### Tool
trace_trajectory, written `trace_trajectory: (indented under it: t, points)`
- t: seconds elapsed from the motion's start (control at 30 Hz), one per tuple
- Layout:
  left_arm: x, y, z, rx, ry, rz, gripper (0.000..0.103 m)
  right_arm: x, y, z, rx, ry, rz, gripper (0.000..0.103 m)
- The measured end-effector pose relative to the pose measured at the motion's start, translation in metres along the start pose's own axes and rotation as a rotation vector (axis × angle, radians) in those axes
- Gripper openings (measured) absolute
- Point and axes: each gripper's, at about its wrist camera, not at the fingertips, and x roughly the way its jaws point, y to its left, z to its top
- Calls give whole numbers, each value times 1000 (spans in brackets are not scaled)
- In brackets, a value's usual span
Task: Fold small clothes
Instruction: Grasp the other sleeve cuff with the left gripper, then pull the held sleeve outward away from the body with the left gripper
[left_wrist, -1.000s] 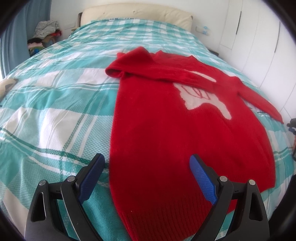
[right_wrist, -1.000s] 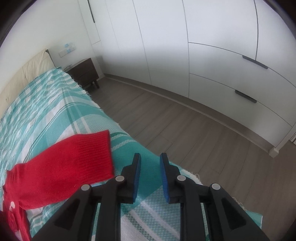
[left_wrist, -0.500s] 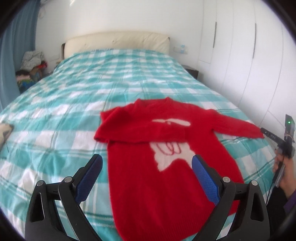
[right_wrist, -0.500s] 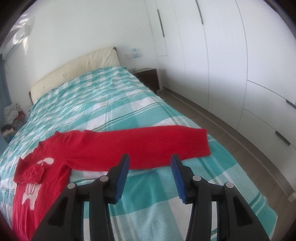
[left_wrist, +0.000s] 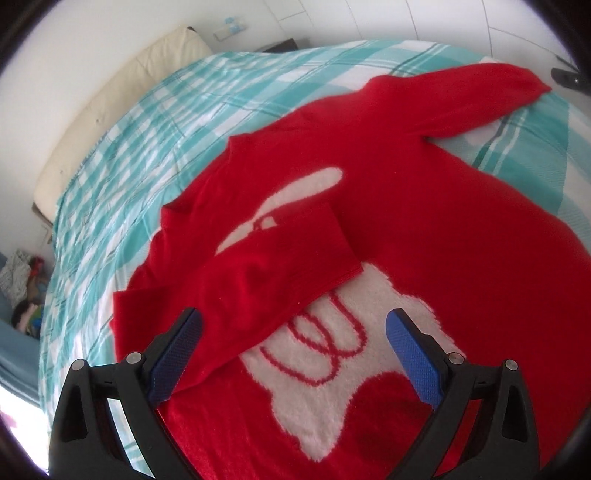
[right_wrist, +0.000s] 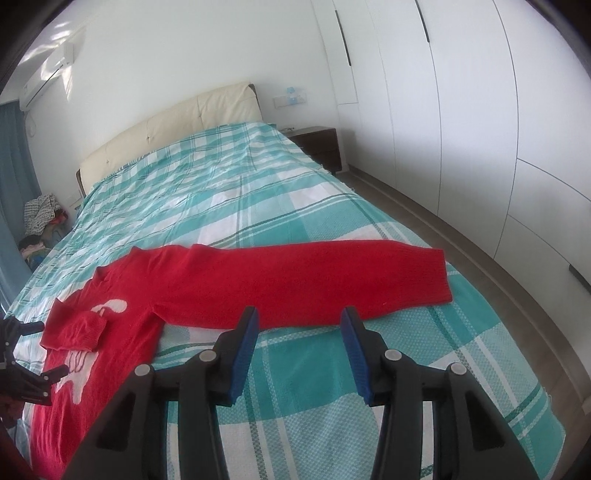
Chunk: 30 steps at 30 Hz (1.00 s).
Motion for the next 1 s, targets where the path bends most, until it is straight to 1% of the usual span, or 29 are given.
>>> trace_trajectory:
  t: [0.03, 0.1, 0.17, 0.23, 0.3, 0.33, 0.37, 0.4, 0.43, 0.47, 0.5, 0.53, 0.57, 0.6, 0.63, 0.7, 0.77, 0.83, 0.9, 0.97, 1.0]
  points:
    - [7, -1, 2, 4, 11, -11, 97, 1, 2, 0, -8, 4, 5, 46]
    - [19, -3, 4, 25, 27, -30, 89, 1, 6, -2, -29, 10, 12, 46]
    - [27, -4, 6, 34, 14, -50, 87, 3, 12, -3, -48, 16, 20, 46]
    - [31, 0, 8, 7, 1, -100, 80, 6, 15, -4, -63, 23, 24, 46]
    - [36, 7, 8, -44, 1, -165, 63, 6, 18, -5, -76, 28, 25, 46]
    - [37, 10, 8, -62, -4, -176, 59, 7, 19, -5, -82, 30, 26, 46]
    - [38, 11, 8, -72, -10, -180, 48, 7, 20, -6, -86, 32, 27, 46]
    - [37, 11, 7, -76, -17, -180, 31, 8, 21, -6, -89, 33, 28, 46]
    - [36, 11, 7, -77, -24, -176, 23, 8, 22, -6, -92, 34, 30, 46]
    - [34, 11, 7, -75, -32, -161, 7, 9, 23, -6, -94, 37, 32, 46]
    - [31, 12, 6, -81, -42, -152, 6, 10, 24, -7, -96, 40, 33, 46]
    - [27, 16, 6, -105, -56, -162, 6, 10, 24, -7, -97, 43, 33, 46]
    - [23, 24, 5, -145, -71, -174, 5, 10, 25, -8, -98, 44, 35, 46]
    - [15, 34, 3, -200, -94, -191, 4, 10, 26, -8, -99, 45, 36, 46]
    - [6, 48, 0, -264, -119, -192, 4, 9, 26, -8, -99, 43, 38, 46]
    - [-15, 86, -12, -419, -173, -194, 4, 7, 26, -7, -99, 37, 40, 46]
    - [-36, 134, -35, -596, -227, -176, 4, 5, 24, -6, -95, 29, 42, 46]
    - [-52, 186, -67, -779, -263, -118, 4, 4, 22, -5, -86, 25, 45, 46]
    - [-67, 229, -109, -934, -280, -22, 4, 3, 20, -4, -78, 21, 46, 46]
    - [-77, 260, -152, -1052, -264, 89, 4, 3, 20, -4, -75, 20, 44, 46]
    - [-79, 272, -173, -1104, -244, 142, 4, 3, 20, -4, -76, 20, 43, 46]
